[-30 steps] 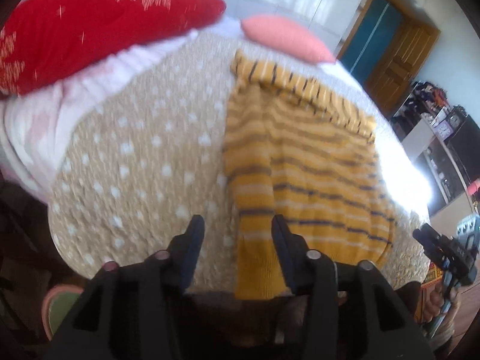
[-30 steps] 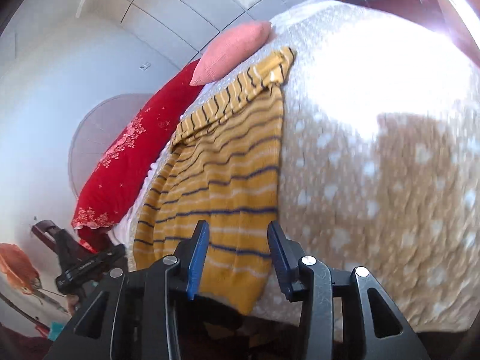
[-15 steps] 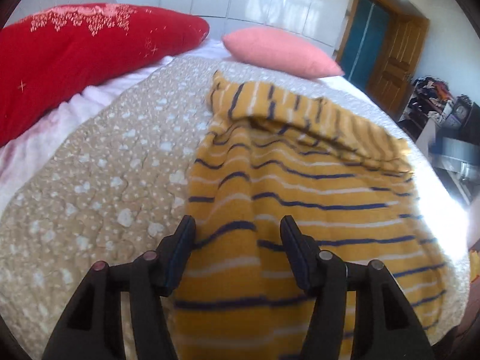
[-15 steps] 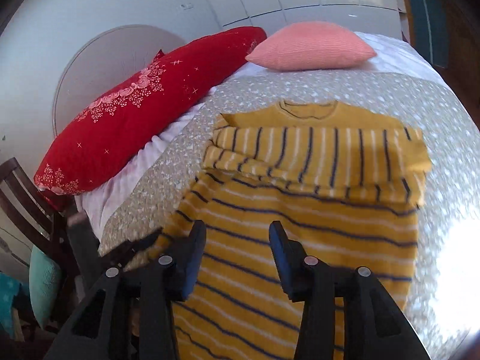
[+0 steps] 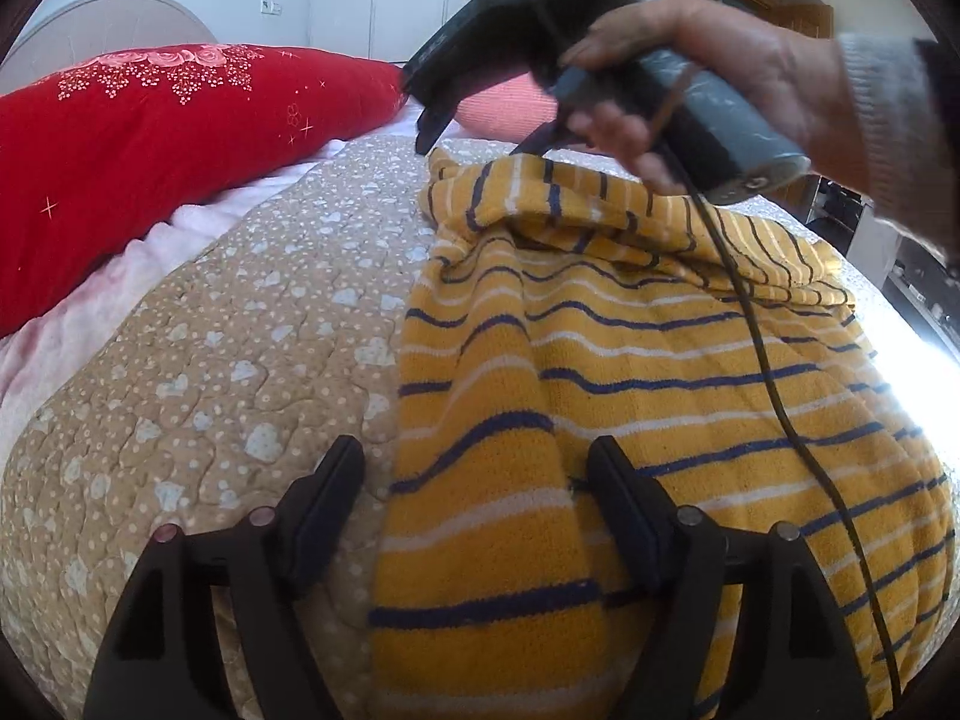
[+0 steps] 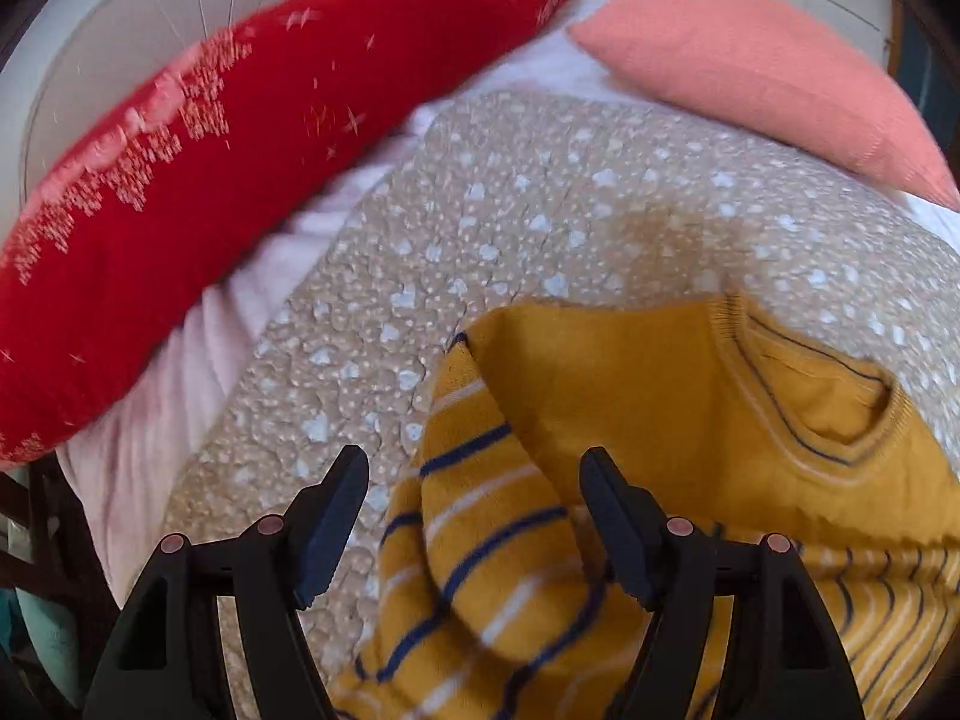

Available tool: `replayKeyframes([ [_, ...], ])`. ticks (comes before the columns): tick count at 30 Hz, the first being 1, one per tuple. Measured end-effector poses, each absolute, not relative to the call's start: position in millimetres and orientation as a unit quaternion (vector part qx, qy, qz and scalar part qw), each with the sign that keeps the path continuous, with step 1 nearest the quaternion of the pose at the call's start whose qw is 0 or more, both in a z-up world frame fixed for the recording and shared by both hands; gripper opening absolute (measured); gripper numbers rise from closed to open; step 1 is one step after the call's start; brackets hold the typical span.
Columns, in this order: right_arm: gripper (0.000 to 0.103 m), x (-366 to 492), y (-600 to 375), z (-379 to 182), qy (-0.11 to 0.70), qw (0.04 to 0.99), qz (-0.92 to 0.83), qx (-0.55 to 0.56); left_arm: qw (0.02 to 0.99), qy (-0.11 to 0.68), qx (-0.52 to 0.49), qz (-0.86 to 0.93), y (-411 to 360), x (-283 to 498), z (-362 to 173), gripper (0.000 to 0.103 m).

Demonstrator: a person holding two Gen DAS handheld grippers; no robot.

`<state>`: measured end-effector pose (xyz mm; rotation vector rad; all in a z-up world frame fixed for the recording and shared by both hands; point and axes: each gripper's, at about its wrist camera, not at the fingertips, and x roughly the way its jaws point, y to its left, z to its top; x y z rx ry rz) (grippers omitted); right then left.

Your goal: Fold small clothes

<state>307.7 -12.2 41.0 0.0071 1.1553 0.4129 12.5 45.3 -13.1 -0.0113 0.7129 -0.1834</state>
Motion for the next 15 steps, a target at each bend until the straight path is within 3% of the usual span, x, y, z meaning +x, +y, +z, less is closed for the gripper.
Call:
replayKeyframes([
  [1, 0.034, 309.7, -7.6, 38.1, 0.548, 0.81, 0.207, -0.001, 0.933, 0.349, -0.004, -0.089, 44.8, 11.9, -13.3, 0.077],
  [2, 0.011, 311.8, -2.7, 35.7, 0.559, 0.799, 0.221, -0.006, 0.933, 0.35, -0.003, -0.089, 45.2, 12.0, -13.3, 0.077],
  [3, 0.008, 312.8, 0.8, 36.2, 0.559, 0.799, 0.221, -0.019, 0.932, 0.351, -0.004, -0.088, 45.4, 12.7, -13.5, 0.078],
  [14, 0.008, 343.1, 35.7, 43.4, 0.52, 0.824, 0.123, -0.187, 0.931, 0.353, -0.007, -0.089, 46.6, 12.8, -14.1, 0.079],
  [15, 0.013, 339.4, 33.9, 48.2, 0.517, 0.826, 0.131, -0.18, 0.931, 0.353, -0.007, -0.09, 47.2, 12.5, -14.2, 0.079],
])
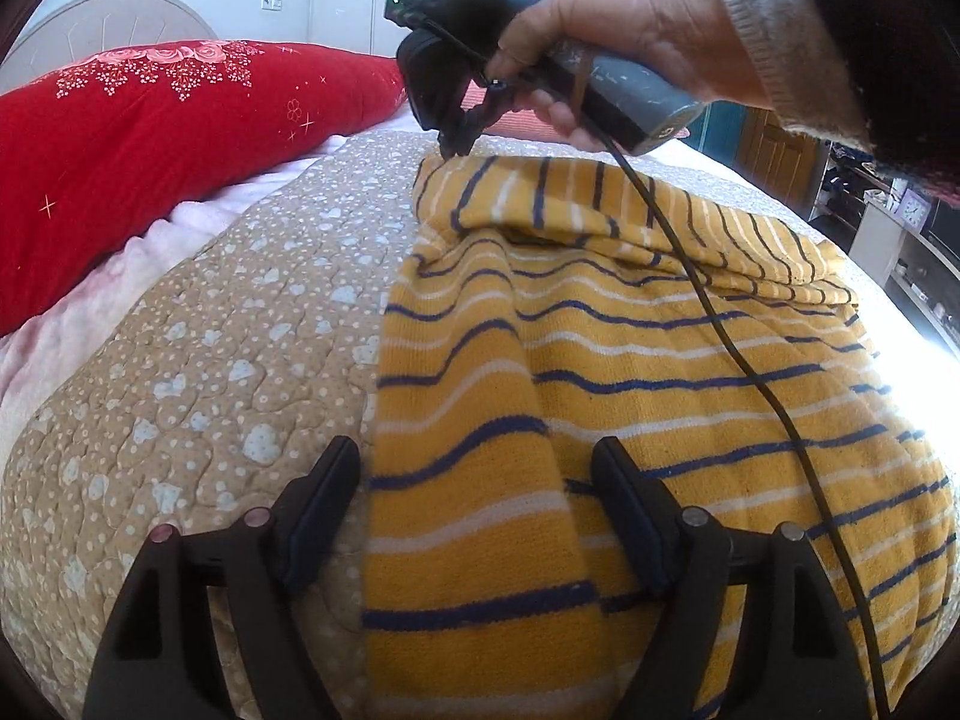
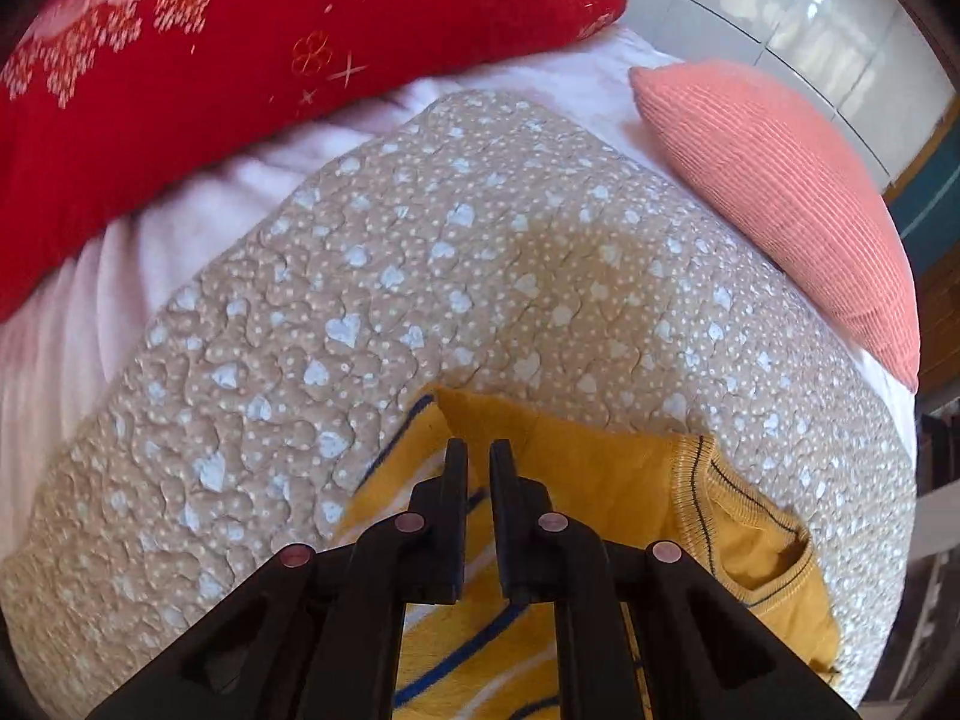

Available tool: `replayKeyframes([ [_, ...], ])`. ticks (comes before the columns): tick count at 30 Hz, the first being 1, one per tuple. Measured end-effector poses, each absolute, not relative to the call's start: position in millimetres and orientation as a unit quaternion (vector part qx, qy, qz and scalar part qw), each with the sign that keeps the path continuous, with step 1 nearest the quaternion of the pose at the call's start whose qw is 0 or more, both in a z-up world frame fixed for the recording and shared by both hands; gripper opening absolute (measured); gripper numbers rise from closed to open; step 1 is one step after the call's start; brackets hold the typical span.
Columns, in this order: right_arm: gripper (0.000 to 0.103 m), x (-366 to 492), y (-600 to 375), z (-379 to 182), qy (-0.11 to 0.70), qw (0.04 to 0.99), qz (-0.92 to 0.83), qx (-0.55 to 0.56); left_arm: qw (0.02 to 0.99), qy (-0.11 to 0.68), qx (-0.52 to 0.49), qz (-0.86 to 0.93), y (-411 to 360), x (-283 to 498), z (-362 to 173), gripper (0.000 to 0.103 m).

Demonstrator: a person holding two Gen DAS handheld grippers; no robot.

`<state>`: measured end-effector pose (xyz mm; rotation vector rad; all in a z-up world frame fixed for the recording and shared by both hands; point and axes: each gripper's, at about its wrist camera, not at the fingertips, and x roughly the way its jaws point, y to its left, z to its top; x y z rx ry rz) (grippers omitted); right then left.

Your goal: Fold small clothes

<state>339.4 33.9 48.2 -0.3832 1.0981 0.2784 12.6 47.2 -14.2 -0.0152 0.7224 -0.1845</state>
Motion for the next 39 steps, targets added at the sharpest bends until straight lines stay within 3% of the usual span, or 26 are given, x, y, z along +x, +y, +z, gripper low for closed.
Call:
replayKeyframes([
  [3, 0.032, 318.9, 17.9, 75.7, 0.493, 0.846, 0.144, -0.14, 0.931, 0.352, -0.009, -0.092, 48.1, 12.5, -14.2, 0.079],
  [7, 0.032, 284.8, -21.9, 92.2, 0.496, 0.852, 0.166, -0.032, 0.931, 0.355, -0.007, -0.089, 46.8, 13.1, -14.1, 0.079],
  [12, 0.032, 245.0, -97.8, 56.3, 0.526, 0.827, 0.169, 0.109, 0.93, 0.356, -0.008, -0.089, 48.0, 12.8, -13.8, 0.079],
  [16, 0.032, 224.7, -189.7, 30.4, 0.526, 0.83, 0.064, 0.173, 0.933, 0.351, 0.0, -0.082, 46.2, 11.1, -13.8, 0.08],
  [22, 0.03, 157.6, -335.9, 32.2, 0.463, 0.834, -0.065, 0.292, 0.934, 0.349, 0.005, -0.074, 44.3, 10.9, -14.3, 0.082],
  [23, 0.031, 143.1, -344.7, 38.4, 0.457, 0.838, -0.071, 0.29, 0.934, 0.349, 0.006, -0.073, 44.2, 10.9, -14.4, 0.082],
  [25, 0.049, 112.5, -352.1, 55.5, 0.457, 0.85, -0.092, 0.244, 0.935, 0.348, 0.007, -0.071, 43.7, 10.7, -14.4, 0.083],
  [26, 0.052, 96.1, -355.4, 64.4, 0.457, 0.855, -0.086, 0.229, 0.935, 0.348, 0.007, -0.069, 44.0, 10.6, -14.5, 0.084],
  [29, 0.054, 38.7, -371.8, 96.2, 0.449, 0.871, -0.093, 0.175, 0.936, 0.346, 0.007, -0.067, 44.8, 9.0, -14.8, 0.084],
  [32, 0.061, -20.0, -390.6, 127.2, 0.448, 0.879, -0.157, 0.053, 0.938, 0.341, 0.009, -0.062, 44.7, 4.9, -15.8, 0.086],
  [35, 0.074, -73.7, -397.6, 139.7, 0.446, 0.865, -0.216, -0.077, 0.938, 0.339, 0.011, -0.075, 46.2, -3.9, -12.9, 0.085],
  [37, 0.077, -107.9, -390.2, 137.9, 0.437, 0.87, -0.207, -0.093, 0.935, 0.339, 0.0, -0.107, 50.3, -16.6, -4.4, 0.078],
  [39, 0.079, -133.8, -379.6, 128.0, 0.435, 0.887, -0.148, -0.05, 0.931, 0.345, -0.027, -0.114, 58.2, -28.1, 4.3, 0.078],
])
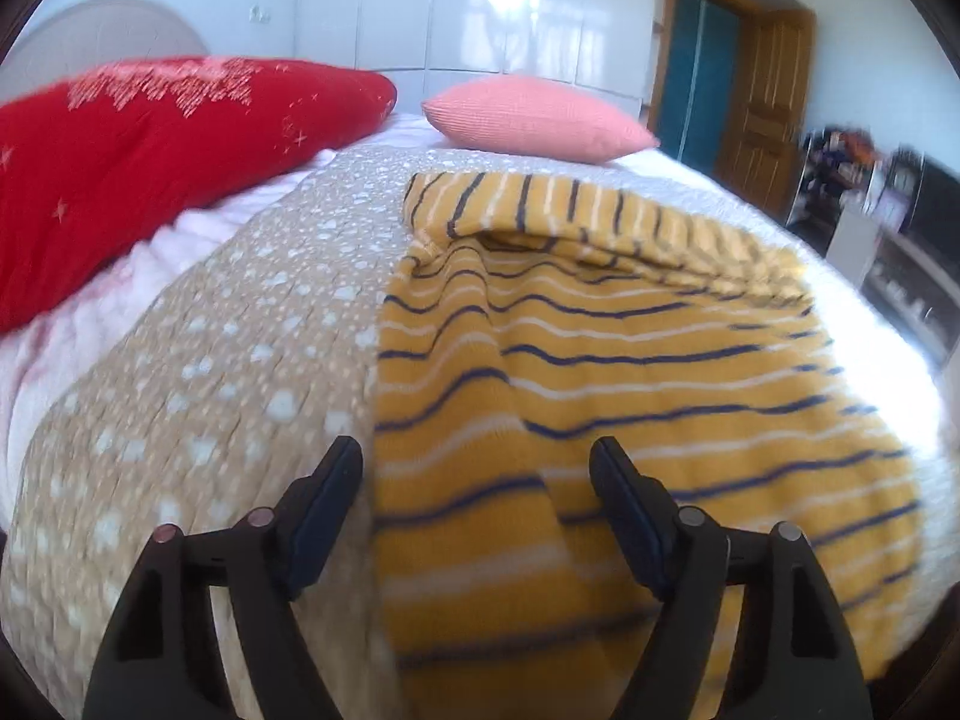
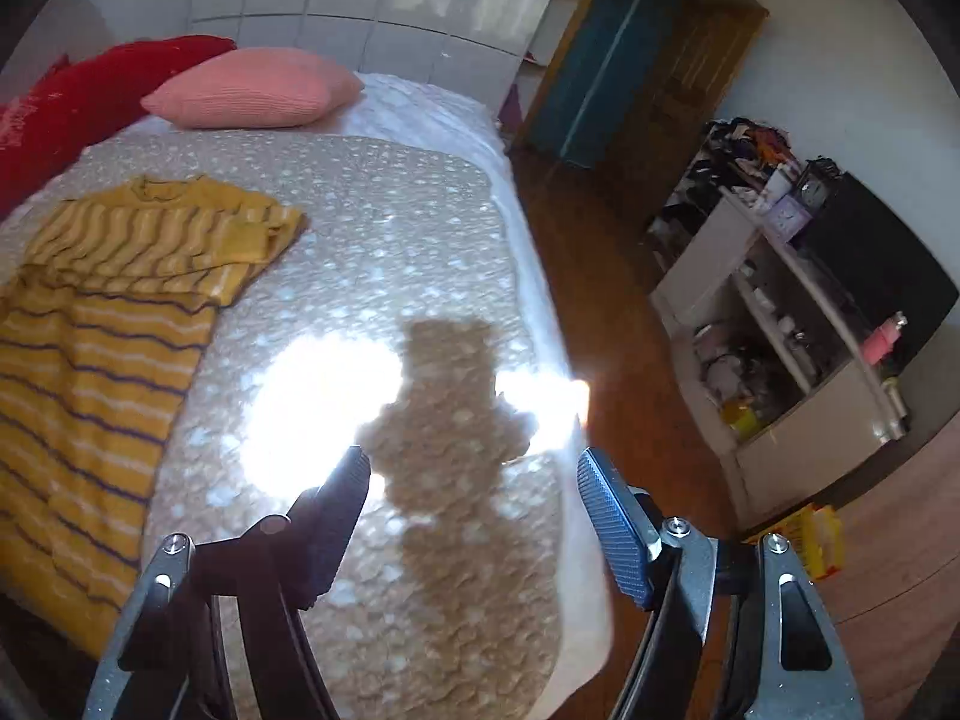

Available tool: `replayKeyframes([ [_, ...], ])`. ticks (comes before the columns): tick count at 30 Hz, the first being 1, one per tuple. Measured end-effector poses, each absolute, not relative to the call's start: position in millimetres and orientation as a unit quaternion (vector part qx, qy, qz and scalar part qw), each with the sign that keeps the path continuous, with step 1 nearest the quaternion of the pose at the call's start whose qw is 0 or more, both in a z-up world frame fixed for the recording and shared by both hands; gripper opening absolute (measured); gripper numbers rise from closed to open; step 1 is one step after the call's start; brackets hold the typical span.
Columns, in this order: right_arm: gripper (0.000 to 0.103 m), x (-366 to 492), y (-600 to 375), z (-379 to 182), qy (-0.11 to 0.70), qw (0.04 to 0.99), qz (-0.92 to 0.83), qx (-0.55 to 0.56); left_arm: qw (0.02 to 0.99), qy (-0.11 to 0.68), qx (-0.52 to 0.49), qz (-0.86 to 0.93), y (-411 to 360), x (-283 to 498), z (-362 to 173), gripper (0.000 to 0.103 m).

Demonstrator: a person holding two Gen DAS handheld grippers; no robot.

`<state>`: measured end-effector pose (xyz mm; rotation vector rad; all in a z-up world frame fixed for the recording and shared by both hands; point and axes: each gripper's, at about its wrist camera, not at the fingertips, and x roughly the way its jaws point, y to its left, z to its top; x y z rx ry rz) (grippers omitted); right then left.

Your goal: Fold small clothes

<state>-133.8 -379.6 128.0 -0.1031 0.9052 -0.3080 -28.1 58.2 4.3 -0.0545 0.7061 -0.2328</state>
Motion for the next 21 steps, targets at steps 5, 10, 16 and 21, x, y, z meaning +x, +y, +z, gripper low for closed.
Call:
replayKeyframes([
  [5, 0.079, -153.4, -349.9, 61.1, 0.451, 0.883, 0.004, 0.133, 0.909, 0.39, -0.088, -0.12, 89.4, -53.3, 19.0, 0.078],
  [10, 0.079, -149.7, -347.7, 27.1, 0.42, 0.854, 0.103, 0.29, 0.866, 0.453, -0.154, -0.142, 111.6, -52.1, -0.2, 0.08],
  [16, 0.08, -135.9, -321.2, 3.2, 0.434, 0.839, 0.125, 0.304, 0.866, 0.446, -0.153, -0.165, 96.8, -64.8, -3.7, 0.088],
  [21, 0.08, -144.0, -286.8, -17.5, 0.456, 0.811, 0.173, 0.323, 0.846, 0.462, -0.165, -0.211, 83.7, -81.8, -13.6, 0.091],
])
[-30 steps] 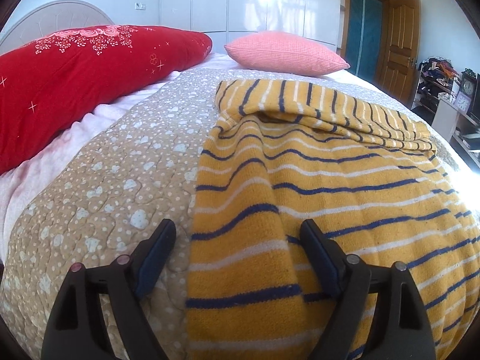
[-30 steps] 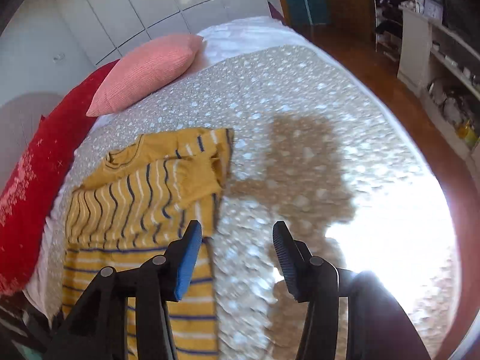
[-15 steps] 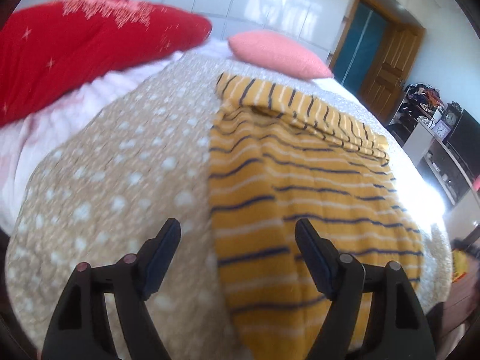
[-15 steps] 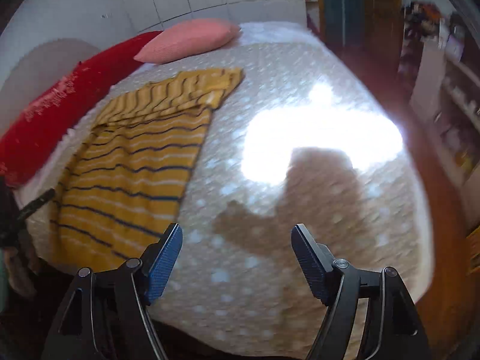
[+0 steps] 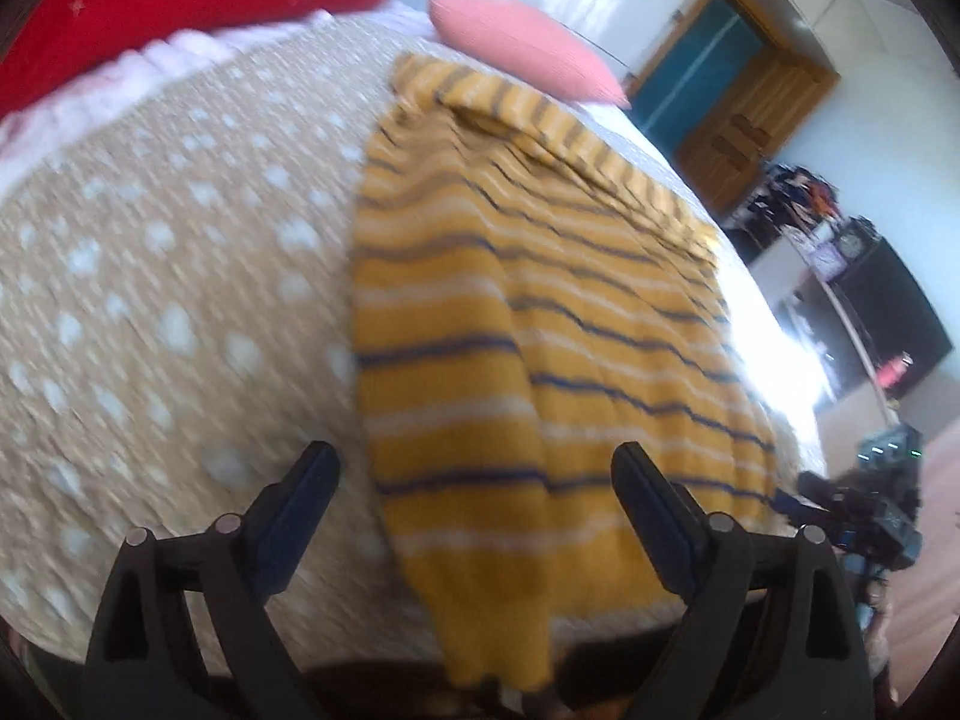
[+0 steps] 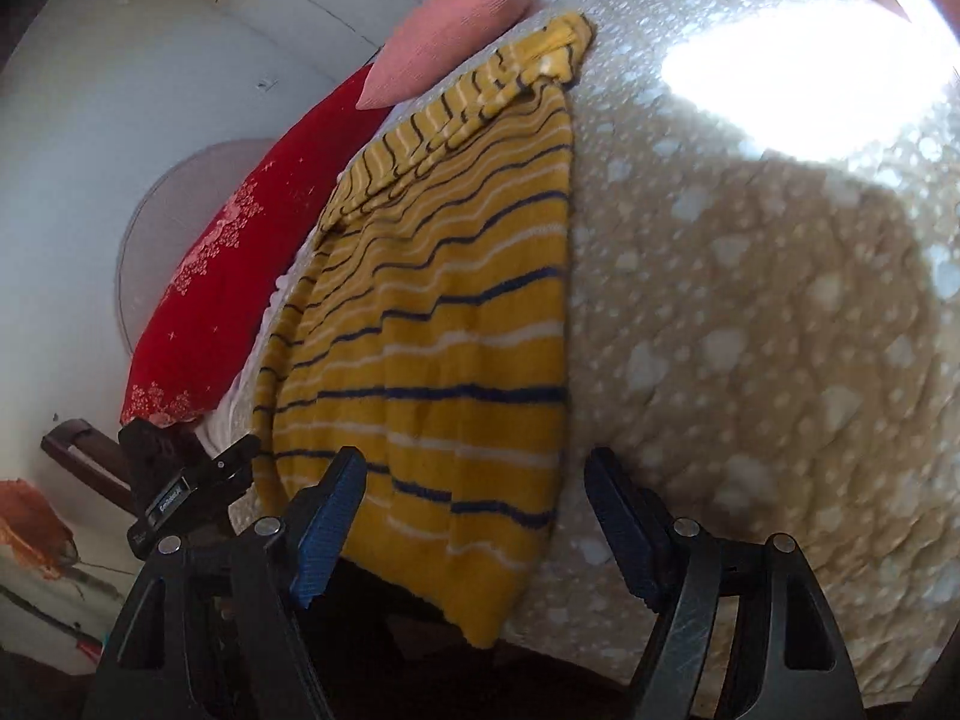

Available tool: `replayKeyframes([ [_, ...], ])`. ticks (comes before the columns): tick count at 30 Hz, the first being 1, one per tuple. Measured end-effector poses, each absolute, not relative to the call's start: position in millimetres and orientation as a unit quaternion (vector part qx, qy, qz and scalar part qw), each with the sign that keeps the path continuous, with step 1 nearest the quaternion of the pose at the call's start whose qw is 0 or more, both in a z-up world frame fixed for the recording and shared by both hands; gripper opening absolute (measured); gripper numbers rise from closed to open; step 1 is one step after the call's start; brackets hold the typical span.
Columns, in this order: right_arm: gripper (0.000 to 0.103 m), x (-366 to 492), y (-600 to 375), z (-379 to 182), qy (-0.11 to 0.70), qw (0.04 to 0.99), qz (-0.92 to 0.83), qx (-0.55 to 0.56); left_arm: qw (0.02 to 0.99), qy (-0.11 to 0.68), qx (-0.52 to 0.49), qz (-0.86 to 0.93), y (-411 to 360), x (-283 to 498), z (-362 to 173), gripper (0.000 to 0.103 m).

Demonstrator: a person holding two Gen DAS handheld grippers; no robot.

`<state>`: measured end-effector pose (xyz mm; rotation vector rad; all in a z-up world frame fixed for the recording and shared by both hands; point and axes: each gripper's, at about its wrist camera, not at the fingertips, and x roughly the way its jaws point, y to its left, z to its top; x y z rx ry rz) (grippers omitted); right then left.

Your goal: Fold small clothes

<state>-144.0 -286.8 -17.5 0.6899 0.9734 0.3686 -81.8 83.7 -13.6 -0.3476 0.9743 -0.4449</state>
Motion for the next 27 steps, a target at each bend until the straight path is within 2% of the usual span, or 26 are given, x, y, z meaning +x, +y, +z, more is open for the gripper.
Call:
replayKeyframes([
  [3, 0.08, -150.2, -262.0, -34.5, 0.475, 0.805, 0.18, 0.307, 0.832, 0.478, -0.168, -0.227, 76.6, -90.5, -21.7, 0.091],
  [4, 0.08, -151.4, -255.1, -37.9, 0.479, 0.807, 0.177, 0.298, 0.83, 0.485, -0.165, -0.222, 74.5, -91.0, -24.7, 0.088],
  [5, 0.077, -152.5, -249.7, -39.5, 0.479, 0.81, 0.174, 0.291, 0.83, 0.49, -0.161, -0.212, 74.1, -91.1, -26.2, 0.07],
  [6, 0.066, -153.9, -244.9, -39.8, 0.48, 0.813, 0.169, 0.284, 0.833, 0.498, -0.15, -0.19, 74.5, -91.2, -27.0, 0.057],
  [7, 0.037, -154.0, -242.8, -39.3, 0.482, 0.815, 0.165, 0.277, 0.832, 0.504, -0.146, -0.179, 75.7, -90.2, -26.7, 0.042],
  [8, 0.019, -153.9, -241.2, -37.5, 0.483, 0.815, 0.166, 0.274, 0.827, 0.506, -0.161, -0.184, 80.0, -90.1, -25.1, 0.028],
  [9, 0.008, -154.4, -241.9, -32.7, 0.478, 0.816, 0.17, 0.277, 0.818, 0.507, -0.185, -0.197, 85.3, -91.4, -22.5, 0.018],
  [10, 0.008, -155.7, -244.0, -25.8, 0.468, 0.821, 0.173, 0.277, 0.81, 0.508, -0.206, -0.208, 89.7, -92.3, -16.5, 0.012],
  [18, 0.007, -124.8, -260.5, 62.1, 0.367, 0.867, 0.207, 0.267, 0.839, 0.444, -0.213, -0.233, 92.6, -66.7, 55.8, 0.011],
  [23, 0.007, -59.2, -281.6, 92.4, 0.333, 0.88, 0.198, 0.277, 0.851, 0.422, -0.209, -0.231, 73.3, 7.2, 93.1, 0.011],
  [27, 0.007, 15.7, -300.2, 98.1, 0.342, 0.872, 0.184, 0.298, 0.843, 0.448, -0.21, -0.21, 48.2, 85.0, 98.4, 0.011],
])
